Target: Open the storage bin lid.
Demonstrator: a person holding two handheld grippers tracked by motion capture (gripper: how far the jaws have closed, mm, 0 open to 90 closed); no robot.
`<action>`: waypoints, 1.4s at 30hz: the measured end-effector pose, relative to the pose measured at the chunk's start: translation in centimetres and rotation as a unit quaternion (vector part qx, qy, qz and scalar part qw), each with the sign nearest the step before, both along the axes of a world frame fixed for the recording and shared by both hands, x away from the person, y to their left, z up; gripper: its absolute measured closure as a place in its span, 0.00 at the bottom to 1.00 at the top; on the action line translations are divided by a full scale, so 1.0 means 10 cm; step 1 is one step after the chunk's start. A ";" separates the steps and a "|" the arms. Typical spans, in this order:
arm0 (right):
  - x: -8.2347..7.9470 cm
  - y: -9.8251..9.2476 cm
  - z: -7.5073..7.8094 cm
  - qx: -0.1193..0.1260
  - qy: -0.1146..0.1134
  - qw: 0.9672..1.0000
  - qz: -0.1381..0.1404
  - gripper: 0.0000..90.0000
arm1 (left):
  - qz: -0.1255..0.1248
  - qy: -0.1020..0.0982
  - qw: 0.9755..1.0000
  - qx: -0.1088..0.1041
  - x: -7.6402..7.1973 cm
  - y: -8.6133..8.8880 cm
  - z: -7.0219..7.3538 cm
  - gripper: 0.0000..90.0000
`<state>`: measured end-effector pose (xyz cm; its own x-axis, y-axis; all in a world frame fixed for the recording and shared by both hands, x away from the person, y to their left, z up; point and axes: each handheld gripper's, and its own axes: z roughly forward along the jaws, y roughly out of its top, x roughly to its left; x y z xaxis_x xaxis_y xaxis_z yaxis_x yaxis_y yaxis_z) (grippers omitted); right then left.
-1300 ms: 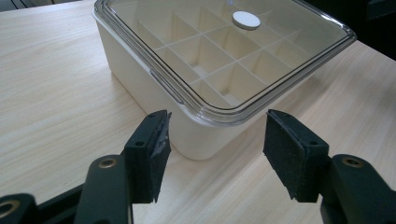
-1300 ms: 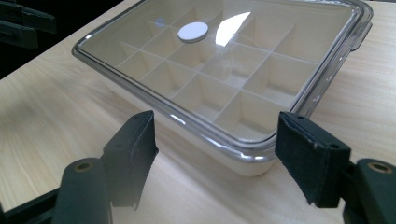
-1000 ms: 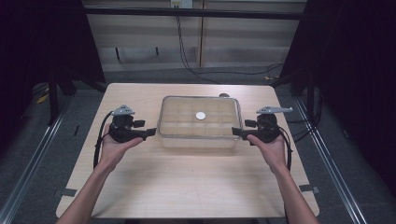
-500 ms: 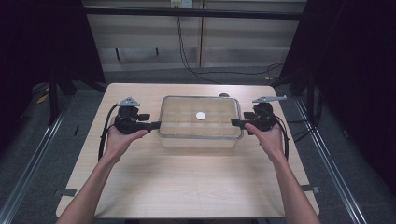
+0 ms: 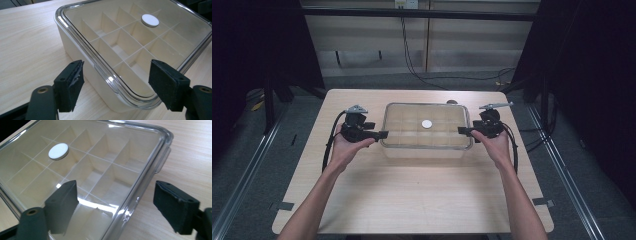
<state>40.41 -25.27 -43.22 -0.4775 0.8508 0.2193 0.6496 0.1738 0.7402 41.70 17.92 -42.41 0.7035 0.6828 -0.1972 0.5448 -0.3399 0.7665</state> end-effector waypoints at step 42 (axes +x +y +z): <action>0.25 0.18 -0.24 0.010 0.006 1.000 -0.018 0.10 | -0.004 0.049 0.999 -0.019 0.29 -0.22 -0.24 0.20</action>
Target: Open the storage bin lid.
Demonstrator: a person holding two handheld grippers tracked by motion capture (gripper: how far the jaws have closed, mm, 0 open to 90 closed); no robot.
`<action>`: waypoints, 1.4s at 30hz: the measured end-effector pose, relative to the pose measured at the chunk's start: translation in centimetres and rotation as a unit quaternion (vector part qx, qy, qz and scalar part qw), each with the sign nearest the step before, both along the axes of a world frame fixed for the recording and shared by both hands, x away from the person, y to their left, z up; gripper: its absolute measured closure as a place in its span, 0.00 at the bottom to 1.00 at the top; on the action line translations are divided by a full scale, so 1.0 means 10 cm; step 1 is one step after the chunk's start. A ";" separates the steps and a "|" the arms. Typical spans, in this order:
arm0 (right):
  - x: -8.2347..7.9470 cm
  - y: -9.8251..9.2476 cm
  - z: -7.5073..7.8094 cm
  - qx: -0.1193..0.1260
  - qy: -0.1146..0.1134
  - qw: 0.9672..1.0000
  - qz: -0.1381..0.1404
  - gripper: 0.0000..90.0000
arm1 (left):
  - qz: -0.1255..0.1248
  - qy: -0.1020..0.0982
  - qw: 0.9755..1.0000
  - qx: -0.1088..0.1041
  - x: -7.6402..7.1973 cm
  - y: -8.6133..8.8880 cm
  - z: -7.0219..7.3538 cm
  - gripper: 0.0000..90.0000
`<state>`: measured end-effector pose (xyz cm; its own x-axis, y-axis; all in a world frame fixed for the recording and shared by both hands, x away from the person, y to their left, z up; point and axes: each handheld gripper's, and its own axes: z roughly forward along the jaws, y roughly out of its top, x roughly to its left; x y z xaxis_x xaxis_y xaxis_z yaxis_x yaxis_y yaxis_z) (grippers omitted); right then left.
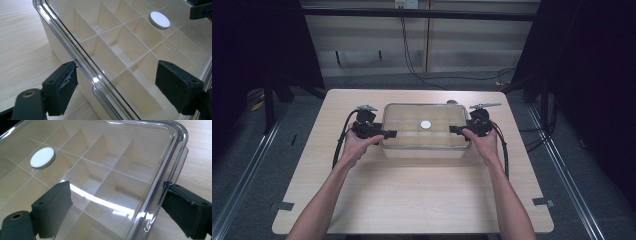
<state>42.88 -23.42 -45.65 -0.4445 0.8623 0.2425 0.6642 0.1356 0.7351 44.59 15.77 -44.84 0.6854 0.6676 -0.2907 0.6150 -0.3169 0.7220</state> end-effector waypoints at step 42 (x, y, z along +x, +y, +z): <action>-0.16 -0.15 0.19 0.095 -0.058 0.994 -0.019 0.45 | 0.013 -0.048 0.997 -0.059 -0.12 0.16 0.09 0.52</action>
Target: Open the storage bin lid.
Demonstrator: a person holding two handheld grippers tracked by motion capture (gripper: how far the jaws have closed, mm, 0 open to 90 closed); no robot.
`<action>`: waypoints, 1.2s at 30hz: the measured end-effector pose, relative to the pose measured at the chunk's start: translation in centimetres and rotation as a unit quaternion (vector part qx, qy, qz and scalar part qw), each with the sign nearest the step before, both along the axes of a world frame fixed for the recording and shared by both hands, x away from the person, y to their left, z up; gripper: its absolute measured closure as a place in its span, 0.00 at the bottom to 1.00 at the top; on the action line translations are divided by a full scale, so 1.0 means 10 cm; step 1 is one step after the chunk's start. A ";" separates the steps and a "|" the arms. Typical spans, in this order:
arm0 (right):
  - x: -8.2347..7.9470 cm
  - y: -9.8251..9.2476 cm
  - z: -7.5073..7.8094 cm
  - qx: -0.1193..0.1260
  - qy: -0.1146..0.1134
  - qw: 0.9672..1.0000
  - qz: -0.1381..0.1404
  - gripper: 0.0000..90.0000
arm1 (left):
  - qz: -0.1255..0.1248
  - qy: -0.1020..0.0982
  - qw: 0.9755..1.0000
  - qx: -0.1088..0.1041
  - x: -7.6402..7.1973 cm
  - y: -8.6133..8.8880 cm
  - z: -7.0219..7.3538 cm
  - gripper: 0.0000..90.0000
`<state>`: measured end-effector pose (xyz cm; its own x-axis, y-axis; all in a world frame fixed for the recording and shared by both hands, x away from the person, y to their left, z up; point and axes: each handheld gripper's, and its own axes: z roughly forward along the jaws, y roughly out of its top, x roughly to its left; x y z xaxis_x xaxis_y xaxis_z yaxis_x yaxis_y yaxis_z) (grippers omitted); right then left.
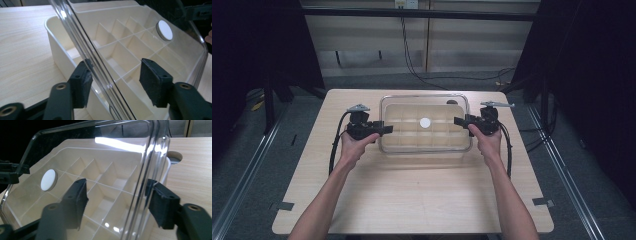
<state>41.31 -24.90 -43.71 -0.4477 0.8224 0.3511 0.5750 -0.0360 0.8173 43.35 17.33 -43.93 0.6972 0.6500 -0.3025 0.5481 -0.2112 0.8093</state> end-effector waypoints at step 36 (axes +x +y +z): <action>-0.41 -0.12 0.20 0.049 -0.038 0.998 -0.016 0.72 | -0.007 -0.047 0.999 -0.001 -0.27 0.07 0.18 0.71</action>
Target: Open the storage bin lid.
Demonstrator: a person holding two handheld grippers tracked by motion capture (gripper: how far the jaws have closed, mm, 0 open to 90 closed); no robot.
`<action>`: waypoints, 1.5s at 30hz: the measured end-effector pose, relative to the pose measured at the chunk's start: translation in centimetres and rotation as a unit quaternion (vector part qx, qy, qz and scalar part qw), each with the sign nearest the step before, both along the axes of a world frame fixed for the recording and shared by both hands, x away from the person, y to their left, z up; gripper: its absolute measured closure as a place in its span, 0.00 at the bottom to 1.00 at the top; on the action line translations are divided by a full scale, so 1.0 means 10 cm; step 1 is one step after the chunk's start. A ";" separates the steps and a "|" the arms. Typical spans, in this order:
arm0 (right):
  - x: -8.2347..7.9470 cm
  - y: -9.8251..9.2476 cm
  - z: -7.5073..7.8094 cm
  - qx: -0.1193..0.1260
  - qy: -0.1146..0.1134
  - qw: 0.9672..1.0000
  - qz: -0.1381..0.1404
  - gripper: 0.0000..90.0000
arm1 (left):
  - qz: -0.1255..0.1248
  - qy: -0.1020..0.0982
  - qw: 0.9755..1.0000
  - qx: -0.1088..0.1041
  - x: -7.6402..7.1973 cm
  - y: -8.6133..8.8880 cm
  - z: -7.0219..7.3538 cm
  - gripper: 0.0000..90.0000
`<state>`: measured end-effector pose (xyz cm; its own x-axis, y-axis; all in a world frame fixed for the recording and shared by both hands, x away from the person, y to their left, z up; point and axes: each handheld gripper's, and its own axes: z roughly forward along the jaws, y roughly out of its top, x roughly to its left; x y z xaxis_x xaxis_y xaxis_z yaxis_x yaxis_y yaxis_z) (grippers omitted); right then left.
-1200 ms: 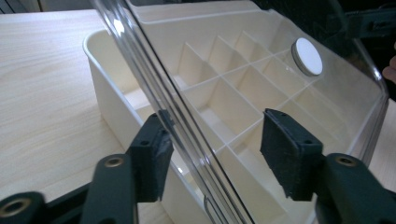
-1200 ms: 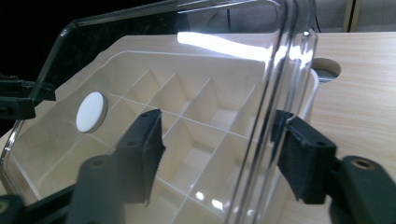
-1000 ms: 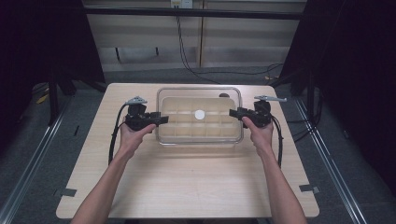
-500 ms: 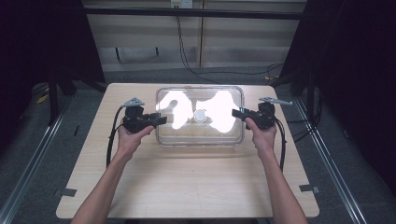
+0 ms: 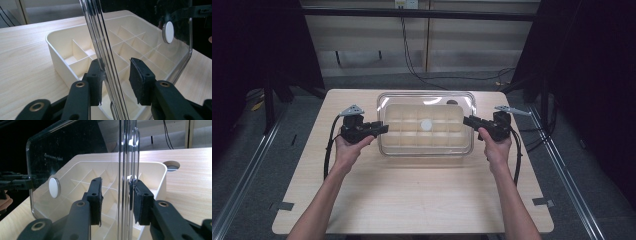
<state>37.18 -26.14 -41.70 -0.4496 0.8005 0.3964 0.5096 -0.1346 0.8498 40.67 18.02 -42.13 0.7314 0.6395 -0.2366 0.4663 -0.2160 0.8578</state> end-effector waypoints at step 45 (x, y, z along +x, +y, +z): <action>-0.32 0.11 0.16 -0.022 -0.020 0.999 0.027 0.73 | -0.007 -0.018 1.000 0.004 -0.30 0.18 0.18 0.78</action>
